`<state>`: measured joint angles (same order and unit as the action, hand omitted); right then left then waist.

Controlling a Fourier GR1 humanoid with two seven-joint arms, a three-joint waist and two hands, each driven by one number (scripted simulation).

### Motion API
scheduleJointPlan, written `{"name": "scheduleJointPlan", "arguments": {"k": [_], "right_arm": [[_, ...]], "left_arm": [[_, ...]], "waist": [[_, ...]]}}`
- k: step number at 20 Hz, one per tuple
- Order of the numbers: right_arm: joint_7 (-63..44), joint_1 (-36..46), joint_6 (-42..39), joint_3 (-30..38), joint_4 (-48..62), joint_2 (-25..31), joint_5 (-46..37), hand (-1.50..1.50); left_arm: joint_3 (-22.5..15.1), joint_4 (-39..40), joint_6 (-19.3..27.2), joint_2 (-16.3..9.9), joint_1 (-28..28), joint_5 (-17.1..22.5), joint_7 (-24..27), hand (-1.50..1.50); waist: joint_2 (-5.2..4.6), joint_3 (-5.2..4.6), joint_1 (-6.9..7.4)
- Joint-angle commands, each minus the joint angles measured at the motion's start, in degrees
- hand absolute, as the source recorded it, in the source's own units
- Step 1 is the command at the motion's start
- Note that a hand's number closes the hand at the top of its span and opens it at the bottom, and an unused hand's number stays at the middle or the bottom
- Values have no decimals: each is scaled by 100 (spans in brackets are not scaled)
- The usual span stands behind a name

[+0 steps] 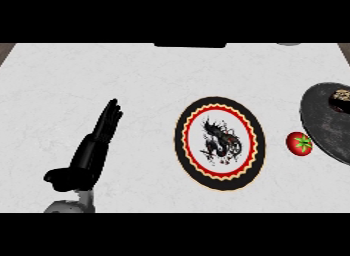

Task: Pick the cupcake from the plate and place it in the pan

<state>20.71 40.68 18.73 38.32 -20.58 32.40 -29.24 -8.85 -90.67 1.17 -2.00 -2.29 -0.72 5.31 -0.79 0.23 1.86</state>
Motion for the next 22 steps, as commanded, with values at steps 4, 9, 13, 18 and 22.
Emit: {"name": "scheduleJointPlan", "arguments": {"k": [4,9,13,18,22], "right_arm": [[704,-412,-1143,757,132,396,1063,-150],[778,-942,-2746,847,-165,697,1553,-150],[1186,-1443,-3422,750,-426,695,1759,-150],[1149,-2226,-3856,565,-1236,560,2092,-150],[1028,-3036,-3971,530,-2341,262,2441,-150]], "left_arm": [[283,-76,-55,-147,-24,148,-87,0],[198,-207,-77,-150,329,114,-3,0],[-128,-610,241,120,294,-167,-409,0],[429,-215,-209,-239,148,251,-142,0],[71,-287,4,10,311,-85,-86,0]], "waist": [[55,-10,-137],[122,-26,-265],[110,-23,-226],[96,-28,-232],[101,-30,-246]]}}
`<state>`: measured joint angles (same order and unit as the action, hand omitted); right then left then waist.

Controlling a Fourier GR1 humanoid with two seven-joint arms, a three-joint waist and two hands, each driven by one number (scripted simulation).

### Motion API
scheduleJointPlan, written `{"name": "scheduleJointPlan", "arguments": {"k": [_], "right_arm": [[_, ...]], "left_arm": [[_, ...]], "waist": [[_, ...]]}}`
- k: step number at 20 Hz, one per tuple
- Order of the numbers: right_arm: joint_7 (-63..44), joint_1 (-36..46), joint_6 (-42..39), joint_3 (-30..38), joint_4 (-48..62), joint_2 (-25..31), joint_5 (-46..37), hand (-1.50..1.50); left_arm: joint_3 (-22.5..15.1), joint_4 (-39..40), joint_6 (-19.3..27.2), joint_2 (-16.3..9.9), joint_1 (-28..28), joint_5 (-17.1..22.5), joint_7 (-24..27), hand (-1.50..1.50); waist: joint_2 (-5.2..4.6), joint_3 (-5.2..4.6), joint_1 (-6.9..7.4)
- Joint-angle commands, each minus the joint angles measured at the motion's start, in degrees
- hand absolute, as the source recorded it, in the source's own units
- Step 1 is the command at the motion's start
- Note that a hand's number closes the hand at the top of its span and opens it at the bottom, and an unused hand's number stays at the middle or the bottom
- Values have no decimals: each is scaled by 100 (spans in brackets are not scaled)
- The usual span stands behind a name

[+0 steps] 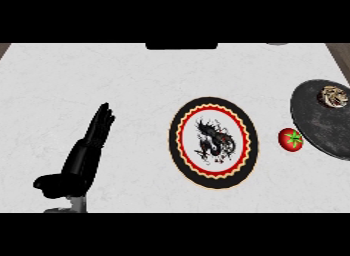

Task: Pick the cupcake from the plate and place it in the pan

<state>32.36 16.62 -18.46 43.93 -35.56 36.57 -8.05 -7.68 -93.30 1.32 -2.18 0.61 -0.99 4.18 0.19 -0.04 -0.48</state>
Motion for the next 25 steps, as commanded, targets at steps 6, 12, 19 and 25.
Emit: {"name": "scheduleJointPlan", "arguments": {"k": [6,12,19,25], "right_arm": [[-478,-1611,-243,-174,-2171,-719,642,-150],[-644,-1512,155,-421,-2241,-652,562,-150],[-990,-1798,215,-399,-2751,-588,622,-150],[-633,-1721,997,-659,-2897,-854,117,-150]], "left_arm": [[120,106,-198,-44,199,80,315,0],[-54,-310,-24,132,30,-85,-255,0],[-230,-128,121,212,138,-215,-33,0],[323,368,-346,-73,-217,111,200,0]], "waist": [[-2,-4,-8],[-14,4,47],[-16,4,47],[-20,4,47]]}}
